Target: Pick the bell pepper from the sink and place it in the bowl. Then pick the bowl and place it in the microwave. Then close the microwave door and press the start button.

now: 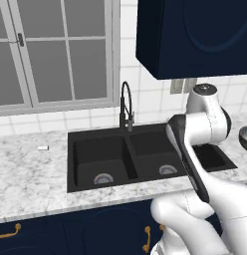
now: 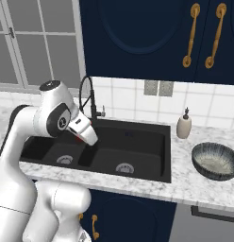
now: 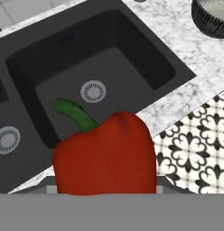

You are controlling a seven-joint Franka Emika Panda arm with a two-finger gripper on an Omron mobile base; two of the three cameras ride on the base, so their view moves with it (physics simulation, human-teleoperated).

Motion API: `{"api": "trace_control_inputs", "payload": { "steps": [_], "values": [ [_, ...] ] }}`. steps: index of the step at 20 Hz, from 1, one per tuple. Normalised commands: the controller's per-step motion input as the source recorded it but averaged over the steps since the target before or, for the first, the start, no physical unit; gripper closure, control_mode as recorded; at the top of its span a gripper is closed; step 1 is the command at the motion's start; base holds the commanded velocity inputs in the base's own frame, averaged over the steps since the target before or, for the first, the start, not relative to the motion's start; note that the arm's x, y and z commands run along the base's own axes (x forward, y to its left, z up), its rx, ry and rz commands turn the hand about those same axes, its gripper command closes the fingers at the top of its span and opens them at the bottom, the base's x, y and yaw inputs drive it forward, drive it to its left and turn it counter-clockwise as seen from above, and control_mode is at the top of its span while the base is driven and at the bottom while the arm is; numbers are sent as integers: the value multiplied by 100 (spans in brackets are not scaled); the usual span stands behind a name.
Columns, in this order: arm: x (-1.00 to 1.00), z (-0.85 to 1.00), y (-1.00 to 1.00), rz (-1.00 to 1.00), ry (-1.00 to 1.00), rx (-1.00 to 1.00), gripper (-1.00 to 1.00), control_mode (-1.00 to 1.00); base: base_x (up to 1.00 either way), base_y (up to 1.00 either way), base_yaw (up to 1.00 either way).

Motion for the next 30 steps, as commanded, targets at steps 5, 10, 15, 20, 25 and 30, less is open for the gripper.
{"api": "trace_control_inputs", "payload": {
  "steps": [5,10,15,20,25,30],
  "values": [
    [0,-16,-99,-9,9,-3,100,-100,0,0,0],
    [0,-10,-92,-4,3,0,100,-100,0,0,0],
    [-2,0,-72,-12,-4,-7,100,-100,0,0,0],
    [0,0,-64,-15,-5,-10,100,-100,0,0,0],
    [0,0,-53,-4,-7,0,100,-100,0,0,0],
    [5,0,-39,0,-6,0,100,-100,0,0,0]
  ]
}}
